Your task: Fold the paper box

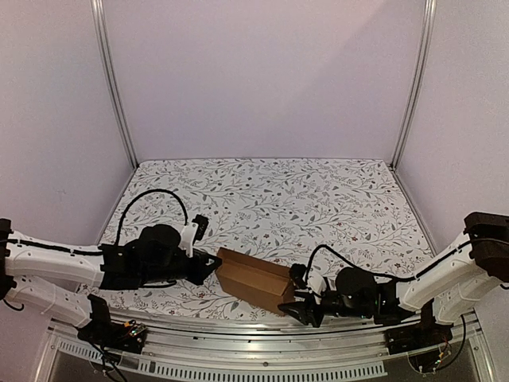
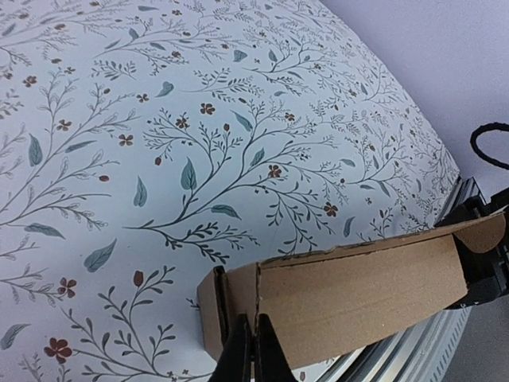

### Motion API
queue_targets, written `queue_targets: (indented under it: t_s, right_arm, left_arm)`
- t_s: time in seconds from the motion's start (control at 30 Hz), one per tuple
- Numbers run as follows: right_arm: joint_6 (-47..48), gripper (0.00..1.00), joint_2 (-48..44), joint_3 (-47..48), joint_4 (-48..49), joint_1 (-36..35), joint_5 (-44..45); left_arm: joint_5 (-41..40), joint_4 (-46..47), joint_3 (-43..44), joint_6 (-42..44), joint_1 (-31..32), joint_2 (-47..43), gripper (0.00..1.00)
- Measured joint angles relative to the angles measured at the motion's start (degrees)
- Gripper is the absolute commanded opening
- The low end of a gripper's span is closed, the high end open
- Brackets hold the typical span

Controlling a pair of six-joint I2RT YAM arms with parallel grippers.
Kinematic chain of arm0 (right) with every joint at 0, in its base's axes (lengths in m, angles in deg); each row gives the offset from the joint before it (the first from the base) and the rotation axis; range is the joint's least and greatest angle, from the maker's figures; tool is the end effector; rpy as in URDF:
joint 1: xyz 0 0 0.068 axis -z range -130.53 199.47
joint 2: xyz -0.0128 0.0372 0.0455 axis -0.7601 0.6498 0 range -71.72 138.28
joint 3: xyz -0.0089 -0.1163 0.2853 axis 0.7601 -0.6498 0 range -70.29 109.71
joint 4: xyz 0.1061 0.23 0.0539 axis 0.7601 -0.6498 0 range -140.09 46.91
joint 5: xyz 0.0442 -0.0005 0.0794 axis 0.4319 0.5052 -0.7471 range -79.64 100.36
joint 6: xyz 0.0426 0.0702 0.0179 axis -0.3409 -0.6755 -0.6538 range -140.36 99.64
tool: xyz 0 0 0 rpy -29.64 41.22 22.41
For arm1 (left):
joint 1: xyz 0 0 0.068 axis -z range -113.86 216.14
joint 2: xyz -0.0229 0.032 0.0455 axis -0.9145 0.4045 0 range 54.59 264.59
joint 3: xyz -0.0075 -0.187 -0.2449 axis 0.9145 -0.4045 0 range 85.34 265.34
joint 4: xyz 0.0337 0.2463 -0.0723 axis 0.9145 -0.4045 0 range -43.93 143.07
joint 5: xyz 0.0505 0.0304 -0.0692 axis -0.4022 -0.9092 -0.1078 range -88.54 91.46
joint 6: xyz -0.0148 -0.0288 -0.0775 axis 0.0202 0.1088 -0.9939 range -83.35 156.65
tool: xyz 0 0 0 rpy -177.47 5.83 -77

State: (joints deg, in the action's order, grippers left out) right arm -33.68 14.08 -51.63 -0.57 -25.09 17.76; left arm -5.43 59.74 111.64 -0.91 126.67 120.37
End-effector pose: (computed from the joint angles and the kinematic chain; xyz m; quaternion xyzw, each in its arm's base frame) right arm 0.0840 0.2684 0.1519 -0.3978 0.7405 0.3349 0.4257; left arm 0.1285 -0.2093 0.2001 0.1463 0.8646 -0.3262 0.3530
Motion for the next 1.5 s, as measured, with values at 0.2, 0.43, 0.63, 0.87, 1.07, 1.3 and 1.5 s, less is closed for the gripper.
queue_targets:
  t_s: [0.2, 0.43, 0.63, 0.87, 1.07, 1.3, 1.5]
  right_arm:
    - [0.0, 0.19, 1.4, -0.6, 2.6, 0.0, 0.3]
    - [0.3, 0.19, 3.6, -0.6, 5.2, 0.0, 0.5]
    - [0.3, 0.19, 4.0, -0.6, 6.0, 0.0, 0.5]
    - [0.3, 0.19, 4.1, -0.6, 6.0, 0.0, 0.5]
    - [0.3, 0.20, 4.1, -0.6, 6.0, 0.0, 0.5]
    - [0.3, 0.20, 4.1, -0.6, 6.0, 0.0, 0.5]
    - [0.3, 0.20, 4.1, -0.6, 6.0, 0.0, 0.5]
  left_arm:
    - [-1.9, -1.0, 0.3, 0.9, 1.2, -0.1, 0.00]
    - [-4.2, -6.3, 1.7, 2.6, 2.3, -1.8, 0.00]
    - [-4.5, -8.4, 2.0, 3.7, 2.5, -2.5, 0.00]
    - [-4.9, -9.5, 2.8, 4.6, 2.7, -2.0, 0.00]
    - [-6.1, -10.7, 3.7, 5.5, 3.1, -1.4, 0.00]
    - [-7.7, -12.5, 4.7, 6.7, 3.8, -0.9, 0.00]
    - [-8.6, -13.6, 5.2, 7.4, 4.2, -0.8, 0.00]
